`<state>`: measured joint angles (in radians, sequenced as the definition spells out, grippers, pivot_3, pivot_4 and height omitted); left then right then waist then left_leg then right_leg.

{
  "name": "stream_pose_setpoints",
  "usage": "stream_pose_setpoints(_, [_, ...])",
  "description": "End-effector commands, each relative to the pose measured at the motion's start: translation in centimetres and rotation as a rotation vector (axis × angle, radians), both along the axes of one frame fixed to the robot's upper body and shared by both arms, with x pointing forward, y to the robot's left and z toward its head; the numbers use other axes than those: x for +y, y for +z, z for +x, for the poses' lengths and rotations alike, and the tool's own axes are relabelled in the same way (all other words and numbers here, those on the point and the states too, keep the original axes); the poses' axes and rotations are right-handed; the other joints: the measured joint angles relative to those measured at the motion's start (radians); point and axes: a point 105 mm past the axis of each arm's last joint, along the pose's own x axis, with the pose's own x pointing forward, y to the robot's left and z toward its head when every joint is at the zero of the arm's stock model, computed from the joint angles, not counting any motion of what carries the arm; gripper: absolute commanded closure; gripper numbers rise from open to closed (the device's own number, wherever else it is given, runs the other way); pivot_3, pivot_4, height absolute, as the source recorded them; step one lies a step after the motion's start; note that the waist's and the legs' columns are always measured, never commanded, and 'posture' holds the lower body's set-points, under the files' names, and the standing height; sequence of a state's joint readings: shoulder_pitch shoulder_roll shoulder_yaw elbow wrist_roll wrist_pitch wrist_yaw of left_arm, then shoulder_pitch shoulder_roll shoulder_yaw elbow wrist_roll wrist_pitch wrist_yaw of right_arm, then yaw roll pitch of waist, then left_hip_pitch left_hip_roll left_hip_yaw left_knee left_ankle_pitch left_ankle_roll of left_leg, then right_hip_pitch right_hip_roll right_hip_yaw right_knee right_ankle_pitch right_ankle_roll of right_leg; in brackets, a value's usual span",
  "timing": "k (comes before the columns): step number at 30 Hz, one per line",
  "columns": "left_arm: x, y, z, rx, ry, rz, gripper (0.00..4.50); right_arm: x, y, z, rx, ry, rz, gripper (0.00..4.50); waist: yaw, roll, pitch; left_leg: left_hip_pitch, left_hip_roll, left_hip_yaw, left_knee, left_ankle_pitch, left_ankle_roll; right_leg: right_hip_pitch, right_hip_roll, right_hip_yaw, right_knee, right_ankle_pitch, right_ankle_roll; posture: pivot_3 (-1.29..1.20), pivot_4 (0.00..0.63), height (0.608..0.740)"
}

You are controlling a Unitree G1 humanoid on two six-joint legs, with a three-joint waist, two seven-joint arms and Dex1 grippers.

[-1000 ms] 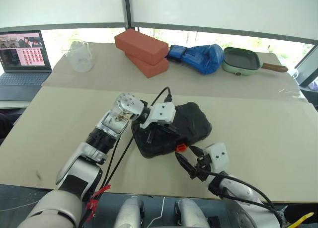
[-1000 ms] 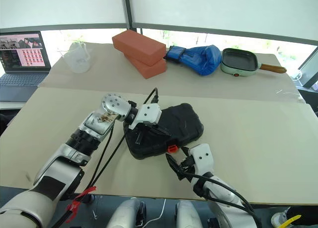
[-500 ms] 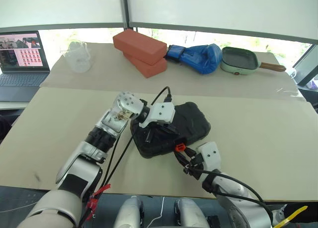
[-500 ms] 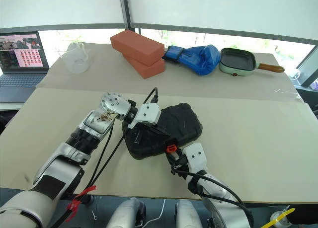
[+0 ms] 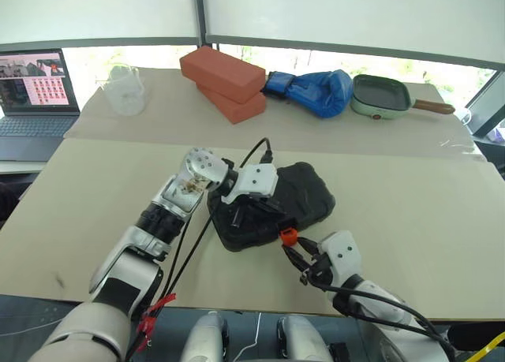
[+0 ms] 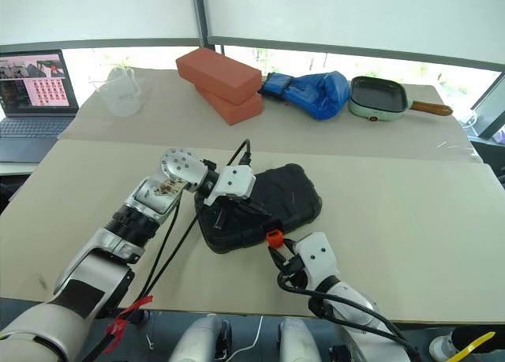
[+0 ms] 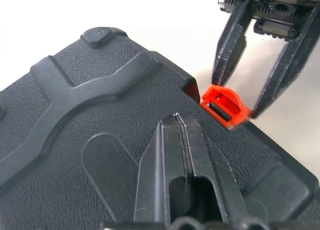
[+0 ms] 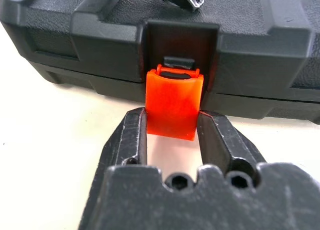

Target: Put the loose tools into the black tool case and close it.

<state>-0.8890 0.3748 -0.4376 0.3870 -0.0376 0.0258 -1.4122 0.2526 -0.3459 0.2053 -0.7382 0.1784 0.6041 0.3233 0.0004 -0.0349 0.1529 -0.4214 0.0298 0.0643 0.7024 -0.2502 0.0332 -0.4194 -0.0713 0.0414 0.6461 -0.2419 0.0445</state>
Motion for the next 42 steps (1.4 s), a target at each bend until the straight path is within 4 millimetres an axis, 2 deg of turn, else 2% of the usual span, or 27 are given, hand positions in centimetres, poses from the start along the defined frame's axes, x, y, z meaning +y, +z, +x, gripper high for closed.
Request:
stream_pose_setpoints(1, [0.1,-2.1,-0.2,0.036,0.0,0.076,4.5,1.1,2.5,0.2,-0.112,0.04,0.044,3.25,0.0,0.0,0.0,0.0,0.0,0.0,0.0,0.0,0.0,0.0,0.0,0.0,0.0,0.0,0.0,0.0,0.15,0.738])
stream_pose_setpoints(13, [0.3,-2.1,0.1,0.03,0.011,0.084,4.5,1.8,3.7,0.6,-0.165,0.086,0.067,3.25,-0.006,0.0,0.0,0.0,0.001,0.0,0.0,0.0,0.0,0.0,0.002,0.0,0.0,0.001,-0.001,0.0,0.15,0.738])
stream_pose_setpoints(15, [0.4,-2.1,0.1,0.029,0.011,0.084,4.5,1.9,4.2,0.6,-0.185,0.097,0.069,2.32,-0.008,0.0,0.0,0.0,0.002,0.0,0.0,0.0,0.0,0.0,0.002,0.0,0.0,0.001,-0.001,0.0,0.15,0.738])
stream_pose_setpoints(16, [0.4,-2.2,0.1,0.029,0.012,0.084,4.5,1.9,4.4,0.6,-0.191,0.099,0.075,2.16,-0.008,0.0,0.0,0.0,0.002,0.0,0.0,0.0,0.0,0.0,0.002,0.0,0.0,0.001,-0.001,0.0,0.15,0.738])
stream_pose_setpoints(21, [0.4,-2.2,0.1,0.028,0.014,0.083,4.5,1.7,4.5,0.3,-0.194,0.116,0.051,0.46,-0.009,0.0,0.0,0.0,0.001,0.0,0.0,0.0,0.0,0.0,0.002,0.0,0.0,0.001,-0.001,0.0,0.15,0.738])
stream_pose_setpoints(29, [0.3,-2.2,0.3,0.026,0.019,0.079,4.5,0.1,3.7,-0.4,-0.154,0.119,-0.022,0.46,-0.004,-0.001,-0.002,0.0,0.001,0.0,0.0,0.0,0.0,0.0,0.001,0.0,0.0,0.0,-0.001,0.0,0.15,0.738])
stream_pose_setpoints(32, [0.3,-2.2,0.3,0.024,0.016,0.079,4.5,-1.1,4.2,-0.7,-0.164,0.122,-0.049,0.46,-0.004,-0.003,-0.004,0.0,0.001,0.0,0.0,0.0,0.0,0.0,0.001,0.0,0.0,0.0,-0.001,0.0,0.15,0.738])
stream_pose_setpoints(35, [0.2,-2.3,0.4,0.018,0.014,0.082,4.5,-1.5,4.5,-1.0,-0.164,0.137,-0.037,1.11,-0.002,-0.003,-0.005,0.0,0.001,0.0,0.0,0.0,0.0,0.0,0.002,0.0,0.0,0.0,-0.001,0.0,0.15,0.738])
stream_pose_setpoints(39, [0.1,-2.2,0.6,0.015,0.016,0.081,4.5,-1.3,5.0,-0.9,-0.18,0.154,-0.017,2.4,0.0,-0.003,-0.006,0.001,0.001,0.0,0.0,0.0,0.0,0.001,0.002,0.0,0.0,0.0,-0.001,0.0,0.15,0.738])
stream_pose_setpoints(41, [0.2,-2.2,0.6,0.014,0.017,0.081,4.5,-1.0,5.1,-0.9,-0.183,0.168,-0.002,3.21,0.0,-0.004,-0.006,0.001,0.001,0.0,0.0,0.0,0.0,0.001,0.001,0.0,-0.001,0.0,-0.001,0.0,0.15,0.738])
stream_pose_setpoints(42, [0.2,-2.1,0.7,0.013,0.018,0.082,4.5,-0.8,5.1,-0.9,-0.181,0.176,-0.005,3.45,0.0,-0.004,-0.006,0.001,0.001,0.0,0.0,0.0,0.0,0.001,0.001,0.0,-0.001,0.0,-0.001,0.0,0.15,0.738])
